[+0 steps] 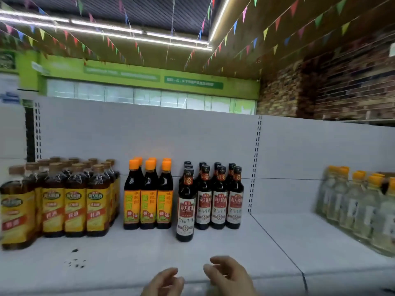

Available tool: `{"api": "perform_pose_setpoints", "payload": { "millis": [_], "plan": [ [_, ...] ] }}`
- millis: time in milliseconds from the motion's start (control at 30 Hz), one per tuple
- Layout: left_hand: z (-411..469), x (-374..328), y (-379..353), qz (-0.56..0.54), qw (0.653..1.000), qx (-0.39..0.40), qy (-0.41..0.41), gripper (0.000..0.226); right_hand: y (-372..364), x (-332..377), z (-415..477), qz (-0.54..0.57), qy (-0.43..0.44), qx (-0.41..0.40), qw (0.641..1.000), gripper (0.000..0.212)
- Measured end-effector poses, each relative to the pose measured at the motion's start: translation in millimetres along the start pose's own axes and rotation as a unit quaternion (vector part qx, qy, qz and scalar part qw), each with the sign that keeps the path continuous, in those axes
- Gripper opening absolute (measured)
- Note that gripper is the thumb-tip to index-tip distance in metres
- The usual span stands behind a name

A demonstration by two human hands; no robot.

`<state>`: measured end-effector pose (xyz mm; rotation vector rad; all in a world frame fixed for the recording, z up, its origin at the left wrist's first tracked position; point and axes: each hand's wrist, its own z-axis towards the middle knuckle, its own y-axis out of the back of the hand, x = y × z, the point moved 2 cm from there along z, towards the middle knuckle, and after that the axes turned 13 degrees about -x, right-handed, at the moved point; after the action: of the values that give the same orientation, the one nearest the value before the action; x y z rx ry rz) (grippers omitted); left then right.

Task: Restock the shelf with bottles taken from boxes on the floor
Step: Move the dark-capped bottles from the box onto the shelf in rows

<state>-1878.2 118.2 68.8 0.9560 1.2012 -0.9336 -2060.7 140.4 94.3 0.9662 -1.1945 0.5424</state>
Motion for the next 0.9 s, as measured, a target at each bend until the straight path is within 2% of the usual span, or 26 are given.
{"api": "perform_pose_setpoints", "payload": {
  "millis": [133, 167, 267, 333, 467, 533, 700, 900],
  "plan": [
    [-21.5, 13.2, 22.3, -0.001, 0.999, 0.043, 0.029, 0.015, 0.5, -10.1, -45.9, 0.011, -0.015, -0.031, 0.999, 0.056],
    [-26.4, 13.5, 27.1, 0.002, 0.998, 0.057, 0.025, 0.015, 2.4, -11.4, -56.6, 0.012, -0.016, -0.035, 0.999, 0.052],
    [-42.9, 13.3, 36.8, -0.004, 0.996, 0.093, 0.019, 0.018, 11.2, -10.2, -83.3, 0.021, -0.040, -0.038, 0.998, 0.024],
    [-54.2, 12.2, 39.1, -0.017, 0.994, 0.110, 0.020, 0.020, 19.2, -9.8, -96.6, 0.024, -0.039, -0.041, 0.998, 0.022],
    [-77.3, 7.8, 33.2, -0.023, 0.988, 0.150, 0.000, 0.005, 41.9, -16.4, -120.0, 0.028, -0.033, -0.068, 0.997, 0.019],
    [-89.1, 6.4, 24.7, -0.017, 0.985, 0.171, -0.002, 0.008, 57.7, -21.5, -128.0, 0.023, -0.029, -0.085, 0.996, 0.015],
    [-125.1, 13.2, -14.0, -0.015, 0.976, 0.219, -0.006, 0.013, 107.7, -42.9, -143.6, -0.004, -0.057, -0.145, 0.988, 0.039],
    [-182.8, 33.9, -72.8, 0.020, 0.950, 0.312, 0.011, 0.036, 175.8, -89.2, -164.9, -0.030, -0.118, -0.201, 0.972, 0.042]
  ]
}}
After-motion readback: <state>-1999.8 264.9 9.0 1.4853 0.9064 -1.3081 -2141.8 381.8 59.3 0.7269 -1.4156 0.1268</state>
